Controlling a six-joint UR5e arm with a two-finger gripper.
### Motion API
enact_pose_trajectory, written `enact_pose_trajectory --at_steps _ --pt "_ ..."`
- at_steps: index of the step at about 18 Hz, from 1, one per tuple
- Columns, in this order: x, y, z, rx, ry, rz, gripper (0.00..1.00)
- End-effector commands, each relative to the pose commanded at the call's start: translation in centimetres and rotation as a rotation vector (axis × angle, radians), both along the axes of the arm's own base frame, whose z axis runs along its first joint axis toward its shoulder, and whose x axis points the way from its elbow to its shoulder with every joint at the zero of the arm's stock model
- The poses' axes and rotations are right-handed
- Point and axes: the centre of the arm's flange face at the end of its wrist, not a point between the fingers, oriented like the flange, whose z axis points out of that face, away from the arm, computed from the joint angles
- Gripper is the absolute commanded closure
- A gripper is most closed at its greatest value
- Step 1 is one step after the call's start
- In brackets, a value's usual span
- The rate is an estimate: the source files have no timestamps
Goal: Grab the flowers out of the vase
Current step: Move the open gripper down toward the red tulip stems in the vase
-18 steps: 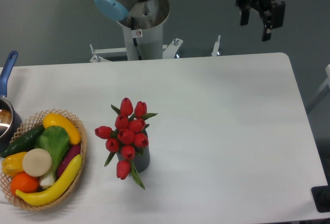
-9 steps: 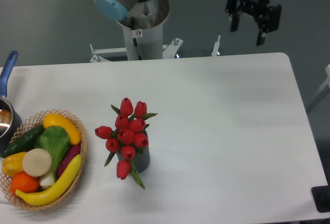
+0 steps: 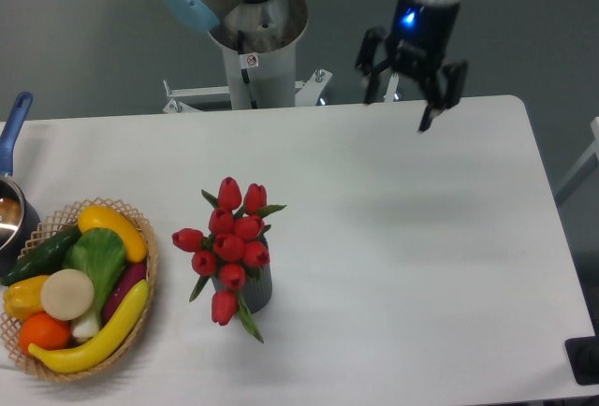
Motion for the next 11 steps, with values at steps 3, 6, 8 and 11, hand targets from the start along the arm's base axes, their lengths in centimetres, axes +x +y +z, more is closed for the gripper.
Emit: enact_pose_trajectory --at_steps 3,6,8,11 --pt "1.4 0.5 -2.5 0.093 -0.085 -0.017 0.0" --pt "1.6 2.4 -3.8 0.278 -0.163 -0.033 0.0" --pt "1.7 3.5 -5.1 0.279 -0.196 -0.044 0.0" --pt "2.0 5.1 -6.9 0.278 -0.217 -0.079 0.0"
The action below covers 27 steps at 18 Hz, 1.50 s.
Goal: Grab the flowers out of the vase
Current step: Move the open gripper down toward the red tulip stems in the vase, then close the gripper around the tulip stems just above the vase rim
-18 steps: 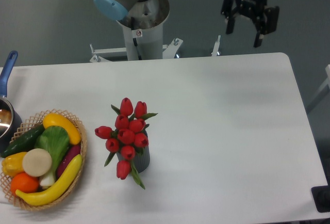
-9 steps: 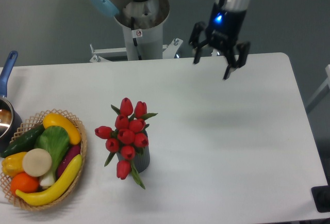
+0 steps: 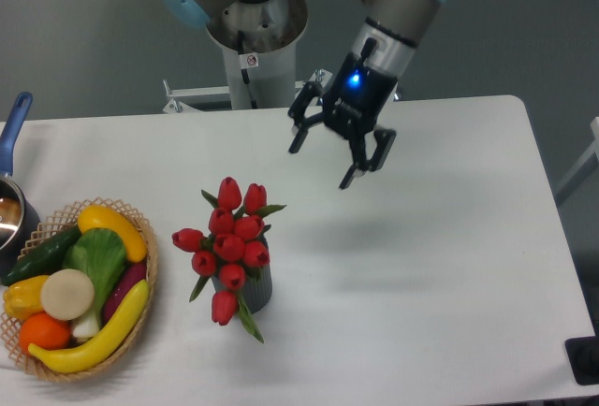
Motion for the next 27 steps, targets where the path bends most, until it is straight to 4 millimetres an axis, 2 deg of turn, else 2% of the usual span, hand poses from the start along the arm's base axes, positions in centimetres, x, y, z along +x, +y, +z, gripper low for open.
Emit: enact_pose_trajectory --at_steps 5,13,16,19,22,27 --pt "1.3 3.5 -1.7 0.058 0.011 -0.066 0.0" --pt "1.7 5.0 -3.0 0.095 -0.023 -0.091 0.0" --pt "1.3 6.7 -3.7 0.113 0.008 -0.107 0.0" --pt "0.8 7.9 -3.4 0.107 -0.015 -0.089 0.0" --pt "1.2 8.6 -3.2 0.104 -0.025 -0.09 0.0" --pt "2.1 9.5 -4.0 0.096 -0.041 -0.111 0.0"
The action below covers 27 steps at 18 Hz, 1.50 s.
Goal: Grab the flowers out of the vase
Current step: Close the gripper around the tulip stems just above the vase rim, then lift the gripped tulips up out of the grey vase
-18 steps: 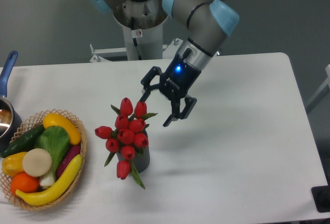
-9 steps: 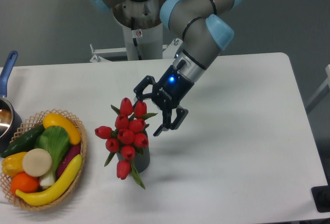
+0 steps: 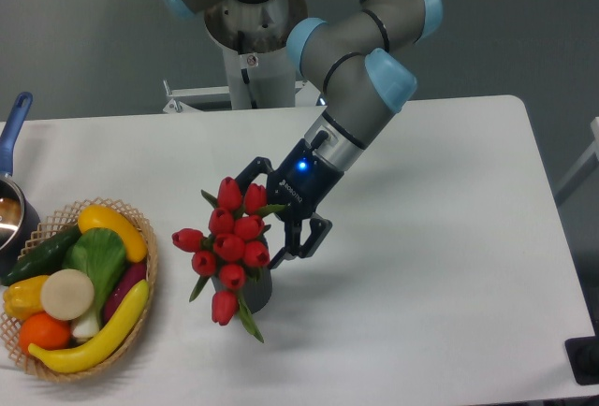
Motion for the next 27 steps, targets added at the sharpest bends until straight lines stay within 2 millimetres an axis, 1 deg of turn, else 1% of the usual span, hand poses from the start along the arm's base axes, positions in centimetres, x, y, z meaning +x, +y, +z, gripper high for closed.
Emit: enact_pose_trajectory --at_steps 2,5,6,7,8,9,10,14,16,19,20,21,22,25,27 --pt "0.8 0.7 -0.5 -0.005 -0.008 -0.018 0.0" --pt "0.9 0.8 -0.5 -0.006 -0.009 -0.019 0.0" --pt "0.8 0.8 -0.4 -0.005 -0.009 -0.018 0.02" --pt "0.8 0.8 -0.3 -0.004 -0.006 -0.018 0.08" --pt "0.7 0.8 -0.2 -0.002 -0.004 -0.018 0.17" --pt "0.7 0.9 -0.1 -0.001 -0.002 -0.018 0.21" --pt "0.7 0.9 0.1 0.0 -0.001 -0.017 0.29" --pt "0.5 0.9 0.7 0.001 -0.004 -0.005 0.54" --pt "0.5 0.8 0.7 0.0 -0.008 -0.001 0.57" --pt "0.3 0.7 1.0 0.0 -0.014 0.009 0.58" --pt "0.4 0.7 1.1 -0.004 -0.025 0.017 0.62" --pt "0.5 0.6 1.5 -0.008 -0.037 0.031 0.7" --pt "0.6 0.6 2.1 -0.009 -0.043 0.042 0.71" --pt "0.2 0.5 2.7 -0.005 -0.039 0.051 0.7" --pt "0.3 0.4 3.8 0.003 -0.031 0.058 0.69"
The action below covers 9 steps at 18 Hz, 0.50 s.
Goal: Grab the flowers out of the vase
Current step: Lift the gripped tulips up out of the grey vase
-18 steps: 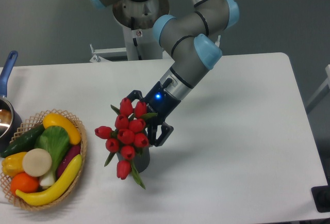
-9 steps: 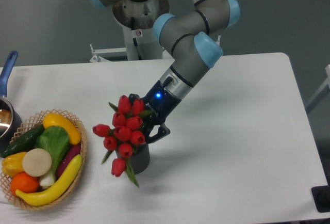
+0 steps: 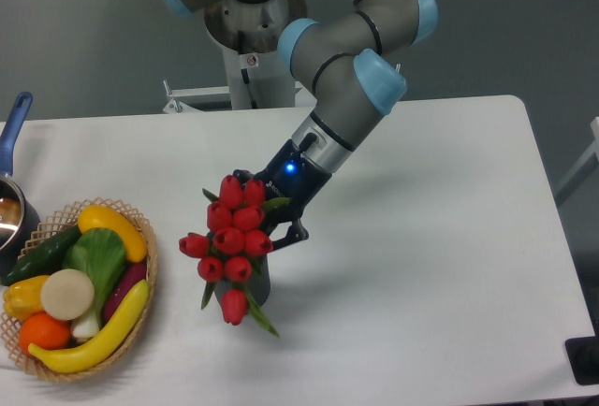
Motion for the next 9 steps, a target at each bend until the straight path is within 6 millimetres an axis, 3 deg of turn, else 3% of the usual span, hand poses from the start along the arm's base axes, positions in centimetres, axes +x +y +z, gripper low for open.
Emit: enact_pose_trajectory --at_steps 6,9 --pt "0.0 -0.4 3.9 0.015 -0.003 0.052 0.66" --pt "-0.3 -0.1 6.9 0.028 -0.033 0.1 0.66"
